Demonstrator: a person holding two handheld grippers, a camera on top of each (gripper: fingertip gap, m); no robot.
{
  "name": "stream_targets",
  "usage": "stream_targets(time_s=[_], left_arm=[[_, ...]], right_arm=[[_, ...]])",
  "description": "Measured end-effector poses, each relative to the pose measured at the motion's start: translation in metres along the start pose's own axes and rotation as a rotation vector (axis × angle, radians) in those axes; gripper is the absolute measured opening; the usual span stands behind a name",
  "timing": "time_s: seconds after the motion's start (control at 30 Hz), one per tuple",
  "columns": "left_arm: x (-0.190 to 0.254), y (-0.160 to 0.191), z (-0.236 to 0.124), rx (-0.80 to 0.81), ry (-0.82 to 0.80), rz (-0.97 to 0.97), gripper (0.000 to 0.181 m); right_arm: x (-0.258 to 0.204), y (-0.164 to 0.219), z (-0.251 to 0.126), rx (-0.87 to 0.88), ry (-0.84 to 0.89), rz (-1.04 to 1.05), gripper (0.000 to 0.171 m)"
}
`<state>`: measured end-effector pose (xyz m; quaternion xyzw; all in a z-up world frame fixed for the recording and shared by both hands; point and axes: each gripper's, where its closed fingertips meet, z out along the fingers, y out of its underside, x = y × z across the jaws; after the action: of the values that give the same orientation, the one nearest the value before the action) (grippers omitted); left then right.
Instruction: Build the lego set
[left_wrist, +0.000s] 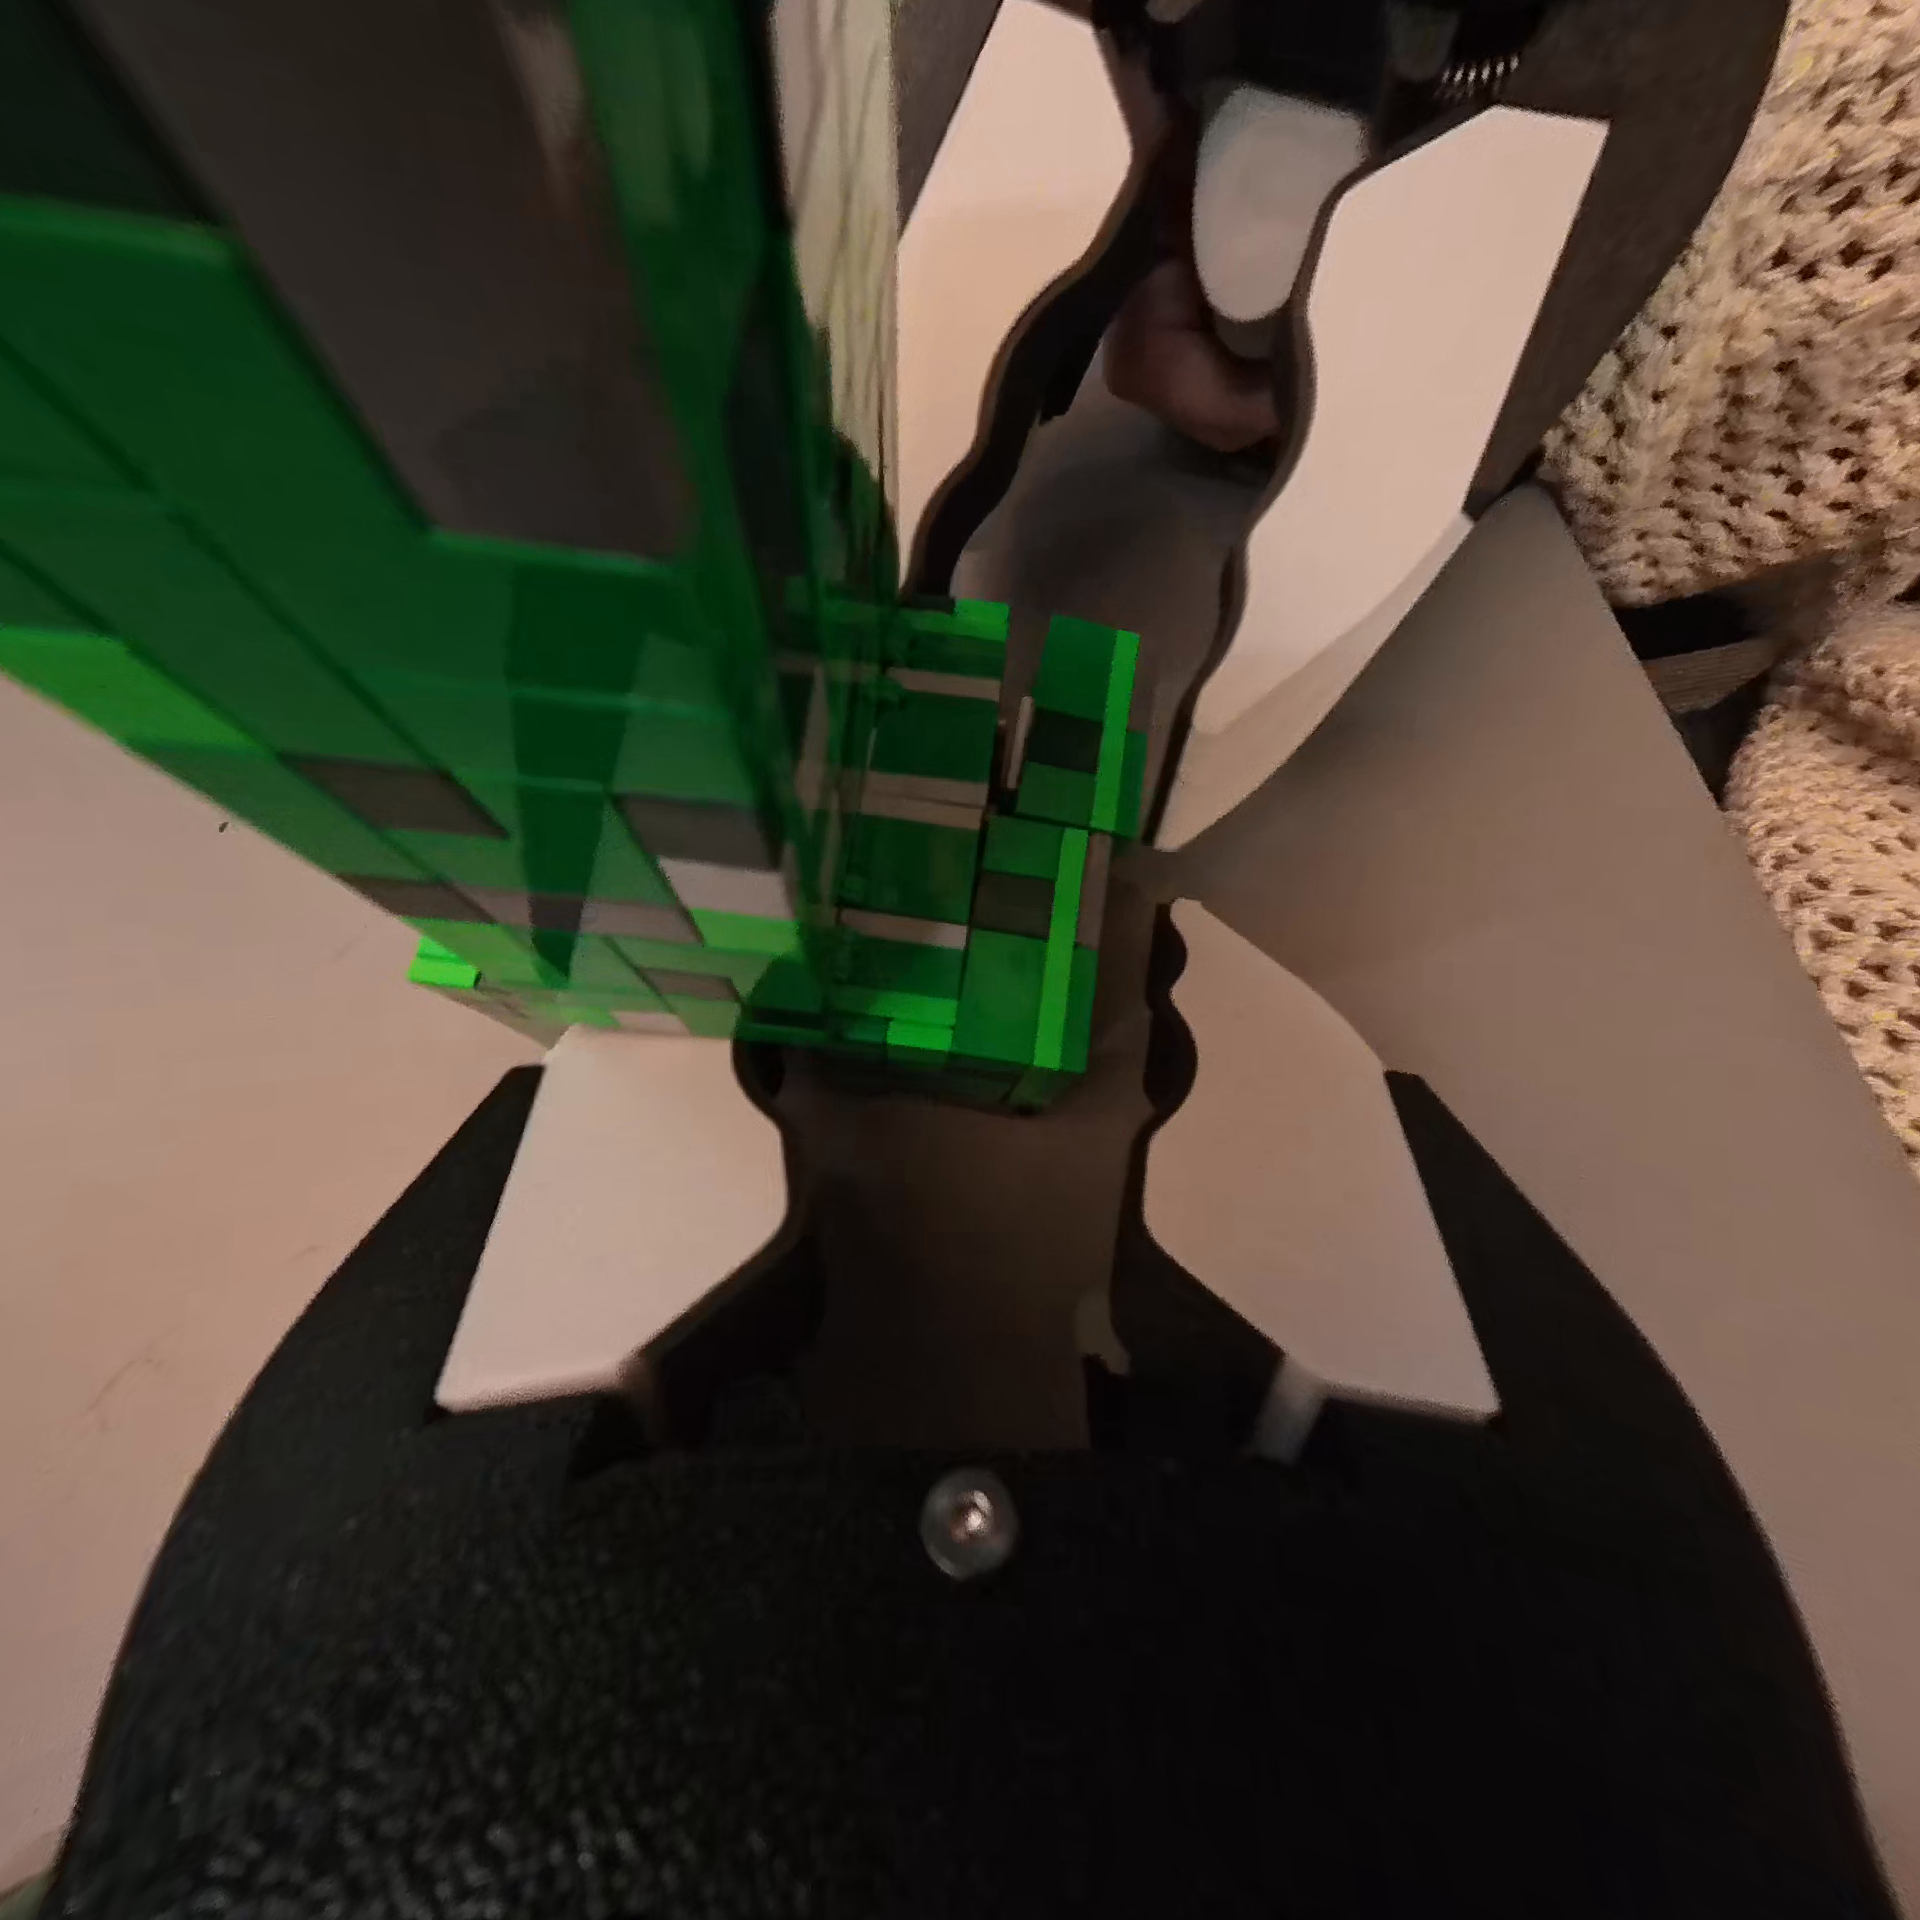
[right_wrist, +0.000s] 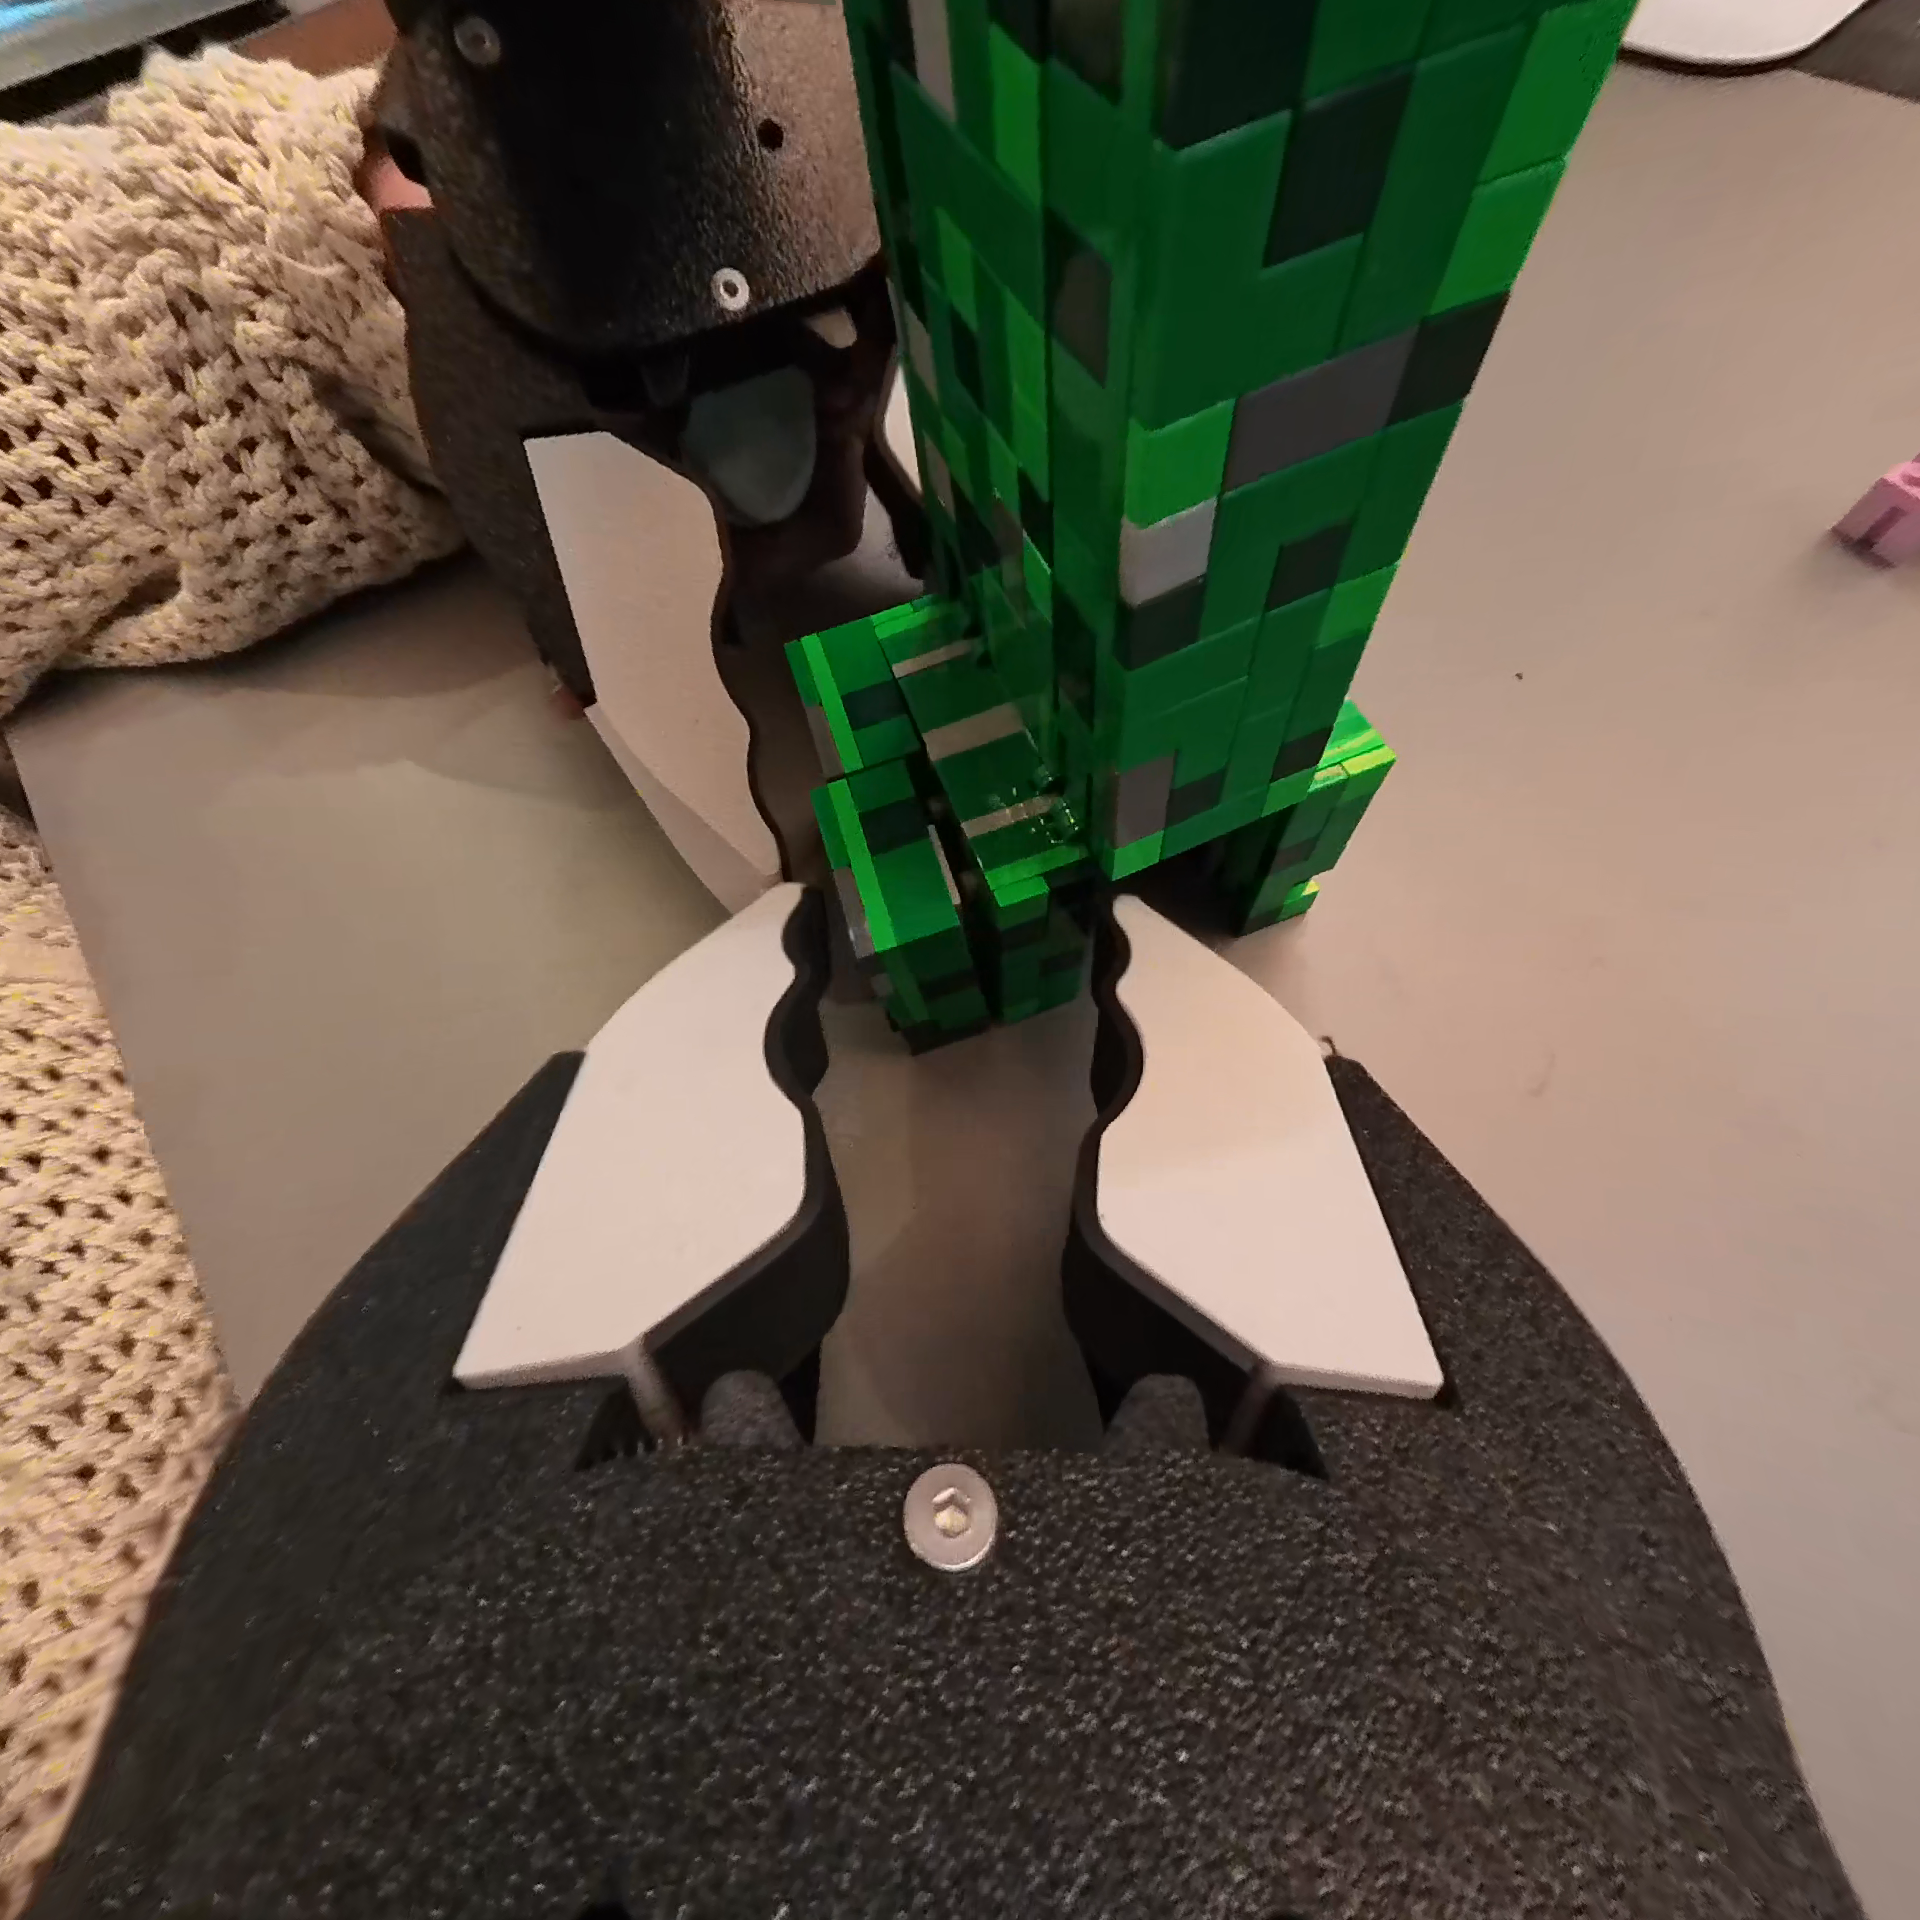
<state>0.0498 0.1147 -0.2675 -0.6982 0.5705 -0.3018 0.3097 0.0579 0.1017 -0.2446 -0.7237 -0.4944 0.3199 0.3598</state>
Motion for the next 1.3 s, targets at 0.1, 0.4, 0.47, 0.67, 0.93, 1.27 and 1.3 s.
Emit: stream_targets(time_s=[0.1, 0.4, 0.47, 0.67, 0.93, 1.27, 1.3], left_arm=[[0.000, 0.000, 0.000, 0.004, -0.005, -0.001, 0.070], [-0.002, -0.002, -0.004, 0.034, -0.038, -0.006, 0.067], [-0.002, -0.002, -0.004, 0.034, -0.048, 0.009, 0.065], [0.000, 0.003, -0.001, -0.006, -0.092, 0.065, 0.056], [-0.006, 0.000, 0.001, -0.016, -0.159, 0.037, 0.064], [0.000, -0.001, 0.005, -0.031, -0.224, -0.026, 0.076], [-0.001, -0.002, 0.005, -0.026, -0.232, -0.036, 0.073]], right_arm=[[-0.001, -0.003, -0.003, 0.031, -0.024, 0.021, 0.051], [0.007, -0.006, -0.011, 0.069, -0.071, 0.075, 0.054], [0.003, -0.004, -0.009, 0.052, -0.090, 0.055, 0.051], [0.001, -0.002, -0.004, 0.011, -0.096, -0.009, 0.042], [0.007, -0.007, -0.001, 0.019, -0.130, -0.052, 0.040], [0.008, -0.010, 0.002, 0.019, -0.145, -0.072, 0.039], [0.008, -0.010, 0.003, 0.021, -0.145, -0.072, 0.039]])
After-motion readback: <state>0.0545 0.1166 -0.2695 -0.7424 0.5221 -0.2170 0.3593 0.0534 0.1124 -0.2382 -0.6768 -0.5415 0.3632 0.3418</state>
